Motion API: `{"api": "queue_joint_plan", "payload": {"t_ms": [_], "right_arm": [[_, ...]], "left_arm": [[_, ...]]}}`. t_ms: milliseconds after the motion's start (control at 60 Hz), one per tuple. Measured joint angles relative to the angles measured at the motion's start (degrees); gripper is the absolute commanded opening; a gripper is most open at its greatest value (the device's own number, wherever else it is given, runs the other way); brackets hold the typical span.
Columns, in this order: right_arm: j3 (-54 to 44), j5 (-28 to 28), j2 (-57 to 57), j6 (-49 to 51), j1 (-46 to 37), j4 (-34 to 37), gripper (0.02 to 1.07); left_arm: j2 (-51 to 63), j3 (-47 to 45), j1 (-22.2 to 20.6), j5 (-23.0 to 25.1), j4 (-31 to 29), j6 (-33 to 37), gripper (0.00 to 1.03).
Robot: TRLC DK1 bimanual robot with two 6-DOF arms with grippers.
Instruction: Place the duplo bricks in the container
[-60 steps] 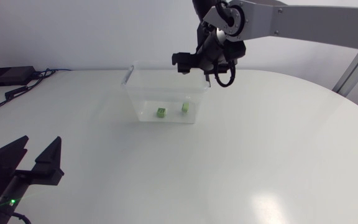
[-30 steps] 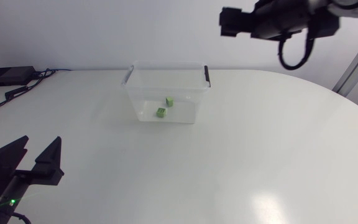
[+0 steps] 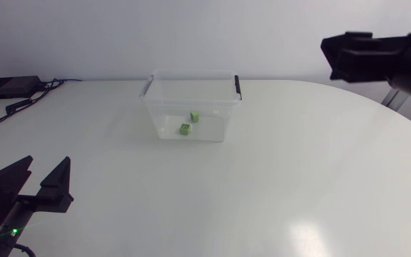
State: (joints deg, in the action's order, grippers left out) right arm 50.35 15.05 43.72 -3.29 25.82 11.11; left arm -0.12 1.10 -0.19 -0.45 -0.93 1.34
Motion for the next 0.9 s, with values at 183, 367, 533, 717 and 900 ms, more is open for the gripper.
{"api": "queue_joint_plan", "payload": {"t_ms": [183, 367, 533, 717, 900], "right_arm": [[-9.18, 2.12, -13.6, 1.9, 1.14, -1.57, 1.03], [-16.06, 5.7, -26.73, 3.65, 1.11, -0.57, 1.03], [-19.65, 6.23, -39.32, 3.8, -0.04, 3.1, 1.03], [-20.83, 6.38, -43.52, 3.76, -7.15, 11.47, 1.03], [-20.83, 6.43, -43.52, 1.4, -9.6, 13.77, 1.03]], "left_arm": [[0.0, 0.0, 0.0, 0.0, 0.0, 0.0, 0.99], [0.0, 0.0, 0.0, 0.0, 0.0, 0.0, 0.99], [0.0, 0.0, 0.0, 0.0, 0.0, 0.0, 0.99], [0.0, 0.0, 0.0, 0.0, 0.0, 0.0, 0.99], [0.0, 0.0, 0.0, 0.0, 0.0, 0.0, 0.99]]}}
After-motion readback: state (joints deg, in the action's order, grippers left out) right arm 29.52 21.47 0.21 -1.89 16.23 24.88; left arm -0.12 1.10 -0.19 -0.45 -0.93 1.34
